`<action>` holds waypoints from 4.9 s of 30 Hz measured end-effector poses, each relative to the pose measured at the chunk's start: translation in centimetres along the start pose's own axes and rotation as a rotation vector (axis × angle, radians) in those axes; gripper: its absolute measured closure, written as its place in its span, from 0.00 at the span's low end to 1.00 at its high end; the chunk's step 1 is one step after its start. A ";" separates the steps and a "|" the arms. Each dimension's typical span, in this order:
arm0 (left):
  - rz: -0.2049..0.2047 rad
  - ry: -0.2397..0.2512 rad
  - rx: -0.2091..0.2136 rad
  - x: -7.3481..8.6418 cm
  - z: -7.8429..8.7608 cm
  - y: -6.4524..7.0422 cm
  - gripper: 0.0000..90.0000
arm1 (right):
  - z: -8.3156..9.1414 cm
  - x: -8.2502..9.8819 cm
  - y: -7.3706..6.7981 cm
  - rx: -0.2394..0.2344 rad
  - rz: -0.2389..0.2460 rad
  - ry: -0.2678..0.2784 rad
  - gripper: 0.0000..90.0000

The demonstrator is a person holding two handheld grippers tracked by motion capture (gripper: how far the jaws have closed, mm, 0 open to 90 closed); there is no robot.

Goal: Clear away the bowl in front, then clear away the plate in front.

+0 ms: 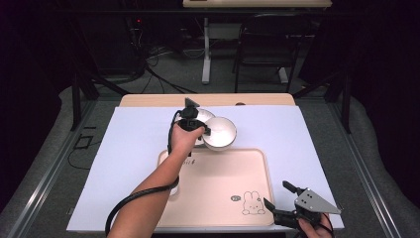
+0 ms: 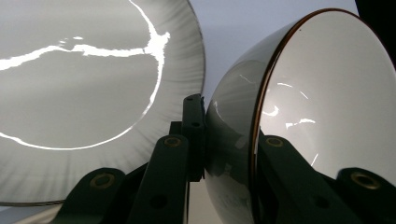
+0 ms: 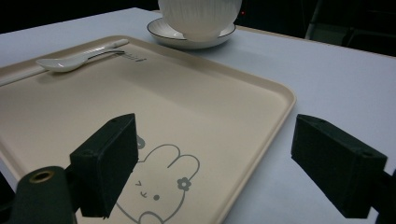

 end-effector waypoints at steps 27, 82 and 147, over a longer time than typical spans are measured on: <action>-0.088 -0.123 0.046 2.9 -4.9 5.1 0.89 | 0.0 0.0 0.0 0.000 0.000 0.002 0.16; -0.138 -0.097 0.067 3.3 -8.3 8.2 0.78 | 0.0 -0.1 0.1 -0.006 -0.006 0.005 0.16; 0.116 0.123 -0.138 -2.7 3.9 -10.6 0.66 | 0.0 0.0 0.2 0.002 -0.002 -0.001 0.16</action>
Point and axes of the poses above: each handheld gripper's, and its own axes: z roughly backward along the jaws, x roughly out of its underside, y roughly to its right, the point moved 7 cm from there along -z, roughly forward along the jaws, and after that the axes turned 5 degrees about z, right-handed, at the moved point
